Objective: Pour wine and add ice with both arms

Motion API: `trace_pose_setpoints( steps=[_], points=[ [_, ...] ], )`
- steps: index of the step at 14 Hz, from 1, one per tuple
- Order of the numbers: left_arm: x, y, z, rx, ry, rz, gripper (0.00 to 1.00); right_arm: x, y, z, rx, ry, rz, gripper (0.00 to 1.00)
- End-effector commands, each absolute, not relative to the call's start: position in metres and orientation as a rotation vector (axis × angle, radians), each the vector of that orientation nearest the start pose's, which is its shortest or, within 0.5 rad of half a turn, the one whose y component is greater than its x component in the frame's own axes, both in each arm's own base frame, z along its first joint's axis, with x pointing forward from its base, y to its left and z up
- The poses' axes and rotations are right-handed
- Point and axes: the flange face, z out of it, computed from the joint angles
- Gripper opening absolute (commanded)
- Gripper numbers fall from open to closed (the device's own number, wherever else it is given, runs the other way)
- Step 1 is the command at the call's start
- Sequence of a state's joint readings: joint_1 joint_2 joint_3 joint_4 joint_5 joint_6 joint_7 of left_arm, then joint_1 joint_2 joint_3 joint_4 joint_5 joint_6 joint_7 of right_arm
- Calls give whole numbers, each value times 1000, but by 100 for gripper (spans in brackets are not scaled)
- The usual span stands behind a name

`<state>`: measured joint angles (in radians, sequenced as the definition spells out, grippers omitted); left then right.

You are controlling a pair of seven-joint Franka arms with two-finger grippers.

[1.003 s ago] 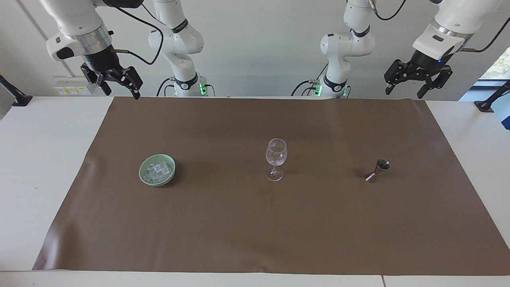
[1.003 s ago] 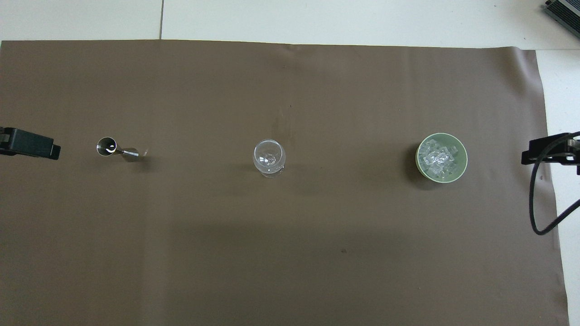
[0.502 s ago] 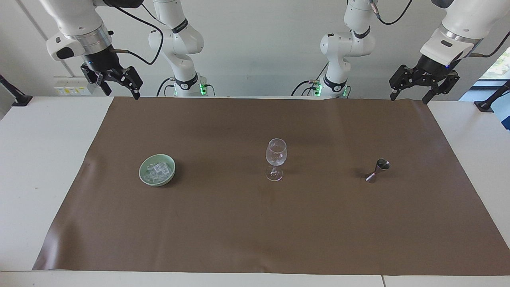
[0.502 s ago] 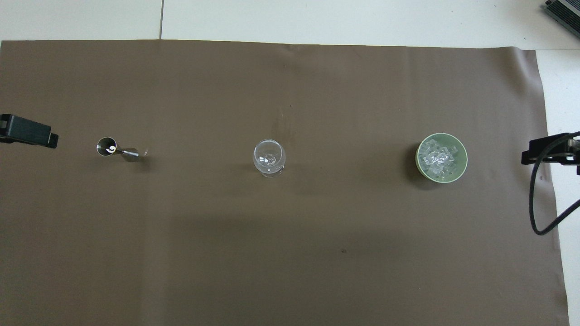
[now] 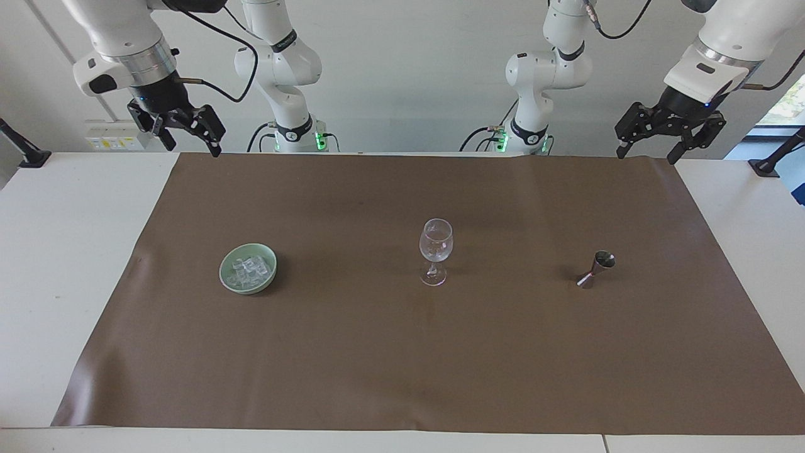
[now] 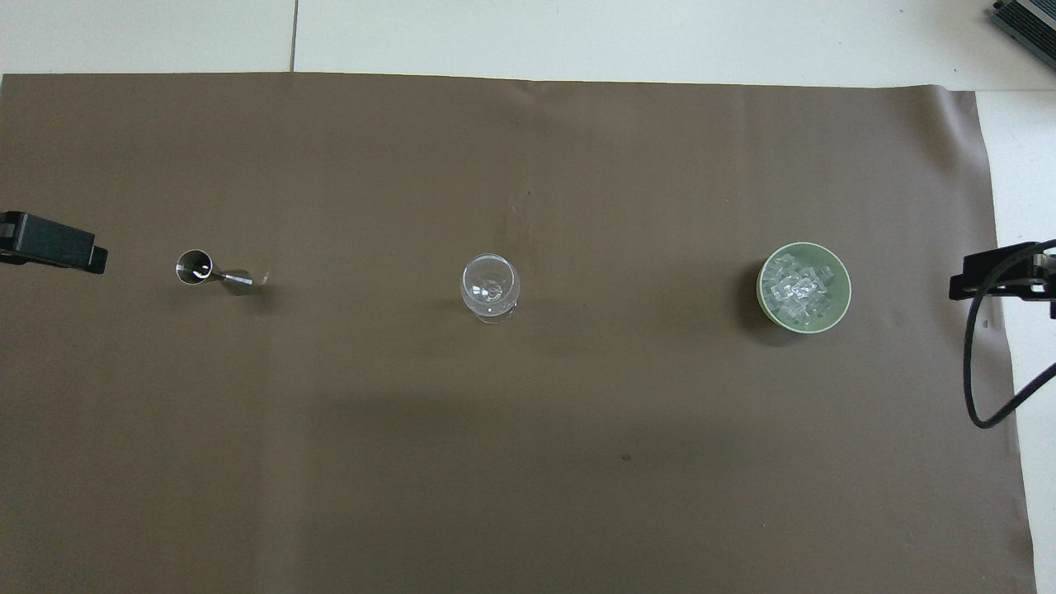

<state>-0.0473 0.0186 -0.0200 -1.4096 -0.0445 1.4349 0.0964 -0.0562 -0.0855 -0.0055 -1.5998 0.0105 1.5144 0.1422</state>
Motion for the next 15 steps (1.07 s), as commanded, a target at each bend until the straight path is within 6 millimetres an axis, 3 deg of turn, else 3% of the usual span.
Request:
trace_pose_setpoints(
  steps=[1,15],
  points=[
    [533,-42,677,-3175,259,-1,100,515,-32,654,-3111,288,1,100],
    [533,-55,679,-3173,295,-32,100,515,-32,654,-3111,288,1,100]
  ],
)
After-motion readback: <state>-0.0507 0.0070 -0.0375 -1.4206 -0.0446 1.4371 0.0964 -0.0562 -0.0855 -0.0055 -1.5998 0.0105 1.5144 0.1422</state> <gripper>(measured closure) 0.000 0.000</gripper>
